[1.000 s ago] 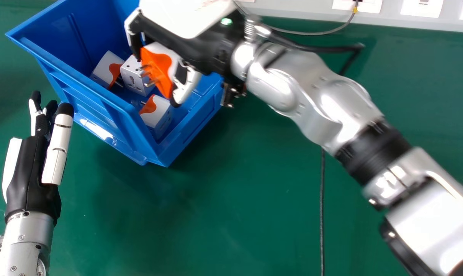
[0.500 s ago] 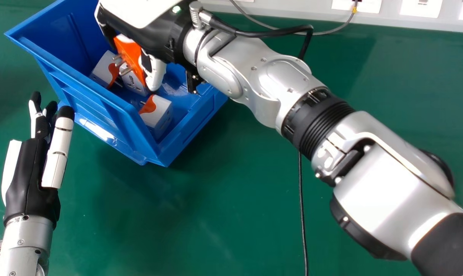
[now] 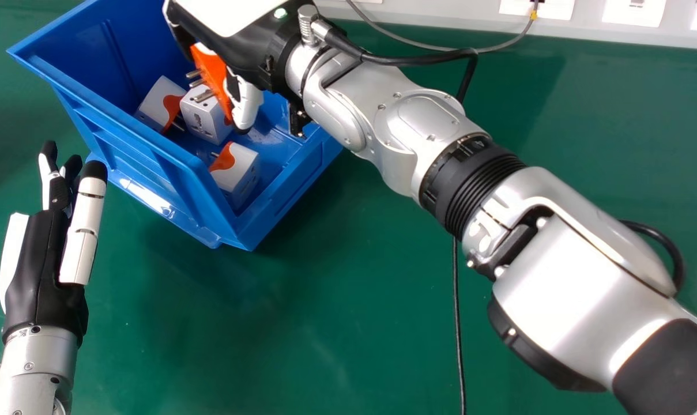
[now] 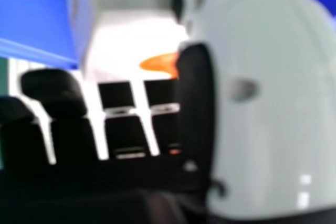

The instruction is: Pick all objects and put in blue box

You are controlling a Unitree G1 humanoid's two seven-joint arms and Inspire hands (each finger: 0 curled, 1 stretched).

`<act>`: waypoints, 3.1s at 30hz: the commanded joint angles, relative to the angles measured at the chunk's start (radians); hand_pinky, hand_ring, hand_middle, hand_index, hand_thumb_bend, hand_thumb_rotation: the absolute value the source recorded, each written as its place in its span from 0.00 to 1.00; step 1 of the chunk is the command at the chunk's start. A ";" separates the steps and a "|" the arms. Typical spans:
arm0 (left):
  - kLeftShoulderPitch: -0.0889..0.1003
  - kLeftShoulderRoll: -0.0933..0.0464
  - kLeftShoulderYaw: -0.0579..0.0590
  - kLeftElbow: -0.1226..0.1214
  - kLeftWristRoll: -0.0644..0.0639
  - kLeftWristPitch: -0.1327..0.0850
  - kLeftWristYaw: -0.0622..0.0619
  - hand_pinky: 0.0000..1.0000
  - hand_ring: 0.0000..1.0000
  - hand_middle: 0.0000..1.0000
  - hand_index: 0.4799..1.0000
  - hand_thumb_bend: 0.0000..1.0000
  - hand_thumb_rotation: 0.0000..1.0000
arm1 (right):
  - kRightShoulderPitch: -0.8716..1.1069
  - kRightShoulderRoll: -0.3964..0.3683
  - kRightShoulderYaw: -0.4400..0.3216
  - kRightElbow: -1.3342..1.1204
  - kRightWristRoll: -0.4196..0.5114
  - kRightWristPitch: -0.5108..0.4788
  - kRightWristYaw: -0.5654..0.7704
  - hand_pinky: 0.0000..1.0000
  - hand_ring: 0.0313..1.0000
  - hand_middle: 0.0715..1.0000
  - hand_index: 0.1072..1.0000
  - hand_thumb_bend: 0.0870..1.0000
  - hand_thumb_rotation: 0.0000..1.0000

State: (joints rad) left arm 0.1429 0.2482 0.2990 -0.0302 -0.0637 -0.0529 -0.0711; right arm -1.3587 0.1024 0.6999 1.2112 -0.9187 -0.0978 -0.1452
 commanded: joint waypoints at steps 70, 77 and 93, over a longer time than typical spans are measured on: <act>-0.049 0.027 0.011 0.107 -0.012 -0.096 -0.028 1.00 1.00 1.00 1.00 0.42 0.92 | 1.089 -0.414 -0.373 -1.339 0.162 -0.018 -0.169 1.00 1.00 1.00 1.00 0.31 0.79; -0.060 0.027 0.014 0.143 -0.015 -0.120 -0.026 1.00 1.00 1.00 1.00 0.43 0.92 | 1.284 -0.388 -0.492 -1.388 0.442 -0.047 -0.032 1.00 1.00 1.00 1.00 0.31 0.92; -0.053 0.020 0.019 0.198 -0.034 -0.178 -0.030 1.00 1.00 1.00 1.00 0.41 0.91 | 1.465 -0.305 -0.623 -1.388 0.799 -0.027 0.144 1.00 1.00 1.00 1.00 0.31 1.00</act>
State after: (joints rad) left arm 0.0924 0.2615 0.3097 0.1744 -0.0955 -0.2038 -0.1008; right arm 0.1023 -0.2073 0.0989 -0.1390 -0.1496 -0.1337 -0.0137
